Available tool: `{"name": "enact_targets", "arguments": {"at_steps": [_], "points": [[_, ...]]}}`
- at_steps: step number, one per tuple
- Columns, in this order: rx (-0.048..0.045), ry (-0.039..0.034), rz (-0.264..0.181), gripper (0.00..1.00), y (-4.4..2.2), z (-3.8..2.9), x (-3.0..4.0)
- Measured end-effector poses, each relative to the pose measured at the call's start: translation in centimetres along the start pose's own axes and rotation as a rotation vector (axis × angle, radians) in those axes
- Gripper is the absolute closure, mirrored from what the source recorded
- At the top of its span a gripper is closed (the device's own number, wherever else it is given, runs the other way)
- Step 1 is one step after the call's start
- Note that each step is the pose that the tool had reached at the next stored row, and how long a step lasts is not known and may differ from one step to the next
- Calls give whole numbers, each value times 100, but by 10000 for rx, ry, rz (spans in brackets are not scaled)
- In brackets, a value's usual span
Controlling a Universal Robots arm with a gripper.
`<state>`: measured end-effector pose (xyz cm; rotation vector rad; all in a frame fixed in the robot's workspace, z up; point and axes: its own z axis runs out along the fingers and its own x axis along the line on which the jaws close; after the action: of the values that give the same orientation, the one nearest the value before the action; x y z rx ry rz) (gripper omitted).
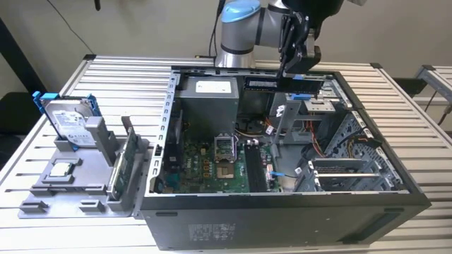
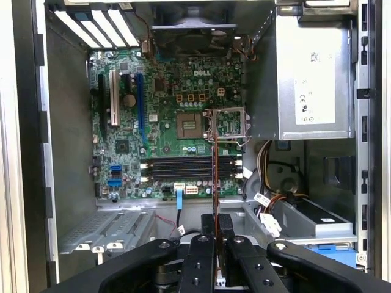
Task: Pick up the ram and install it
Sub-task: 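Insert the ram into the slot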
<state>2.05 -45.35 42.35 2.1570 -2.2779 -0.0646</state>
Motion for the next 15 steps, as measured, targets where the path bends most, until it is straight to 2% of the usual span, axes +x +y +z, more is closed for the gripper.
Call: {"name": "enact_targets", "arguments": {"at_steps": [9, 15], "points": [[0, 1, 6, 86, 0, 0, 0], [10, -10, 394, 86, 0, 0, -1]]}}
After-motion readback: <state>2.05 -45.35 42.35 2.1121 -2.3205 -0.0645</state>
